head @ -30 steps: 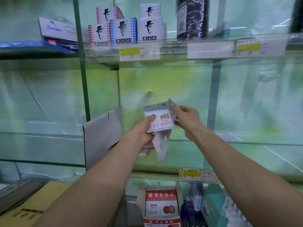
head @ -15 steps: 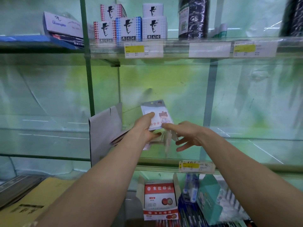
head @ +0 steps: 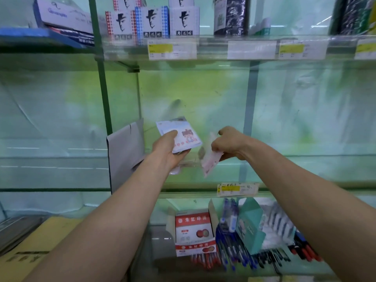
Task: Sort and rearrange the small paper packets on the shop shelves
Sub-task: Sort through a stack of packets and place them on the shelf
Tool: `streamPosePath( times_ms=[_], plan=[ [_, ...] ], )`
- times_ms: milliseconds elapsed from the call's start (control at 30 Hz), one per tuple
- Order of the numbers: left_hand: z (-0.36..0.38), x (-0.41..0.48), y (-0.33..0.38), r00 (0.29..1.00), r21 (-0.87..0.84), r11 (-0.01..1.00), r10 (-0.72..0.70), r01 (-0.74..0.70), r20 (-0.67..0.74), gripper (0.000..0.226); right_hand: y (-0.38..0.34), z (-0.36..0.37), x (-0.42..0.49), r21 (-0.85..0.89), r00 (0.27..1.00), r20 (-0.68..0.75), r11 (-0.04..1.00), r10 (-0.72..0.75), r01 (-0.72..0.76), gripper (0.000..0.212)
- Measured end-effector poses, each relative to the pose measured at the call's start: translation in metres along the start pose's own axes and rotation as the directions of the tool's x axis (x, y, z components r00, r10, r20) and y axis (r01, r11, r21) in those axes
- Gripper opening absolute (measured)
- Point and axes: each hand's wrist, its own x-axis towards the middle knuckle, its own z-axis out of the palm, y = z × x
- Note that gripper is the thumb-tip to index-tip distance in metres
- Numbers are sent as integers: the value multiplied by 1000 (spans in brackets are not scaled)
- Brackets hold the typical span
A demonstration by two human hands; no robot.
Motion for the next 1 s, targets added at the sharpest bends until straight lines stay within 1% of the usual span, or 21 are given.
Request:
streamPosePath(
  times_ms=[67,100,133,233,267,300,400,500,600,700,767,833,933,1000],
  plan=[
    [1,-7,-6,999,-25,999,-24,25,35,7,4,0,-5,-11,999,-28,1000,17,-17,51],
    [2,-11,-10,999,-38,999,-30,32,41,7,6,0,-6,-25,998,-53,999,19,-21,51],
    [3,-14,-12,999,-51,998,-28,30,38,9,8,0,-7,-43,997,-82,999,9,-13,52],
    [6,-20,-14,1000,-73,997,-10,11,11,31,9,-5,-6,-127,980,-180,990,-80,57,53],
    [7,-21,-13,1000,-73,997,-5,6,9,31,10,-8,-6,-153,974,-201,985,-107,77,55],
    [8,-24,-12,1000,-77,997,-7,8,10,28,12,-10,-7,-153,970,-215,985,-118,85,57],
    [12,-35,-13,999,-92,995,-31,31,-6,4,23,-19,-14,-16,965,-243,995,-96,95,55],
    [20,-48,-22,998,-84,995,-59,57,-20,13,35,-33,-28,173,966,-251,980,-54,100,46],
    [31,-65,-34,997,-108,991,-82,82,2,15,41,-50,-53,353,966,-259,928,-22,116,34],
    [46,-85,-47,995,-129,987,-97,99,16,15,48,-68,-81,445,962,-270,881,-38,159,19],
    [58,-102,-59,993,-115,987,-109,114,45,14,54,-81,-101,430,959,-279,886,-50,171,13],
    [70,-123,-74,988,-81,988,-128,135,83,15,61,-97,-123,377,952,-299,909,-64,180,10],
    [86,-157,-100,978,-20,986,-164,168,130,18,76,-122,-158,297,944,-321,939,-72,172,12],
    [93,-176,-118,970,30,980,-199,197,140,16,88,-140,-182,241,946,-319,959,-65,147,11]
  ],
)
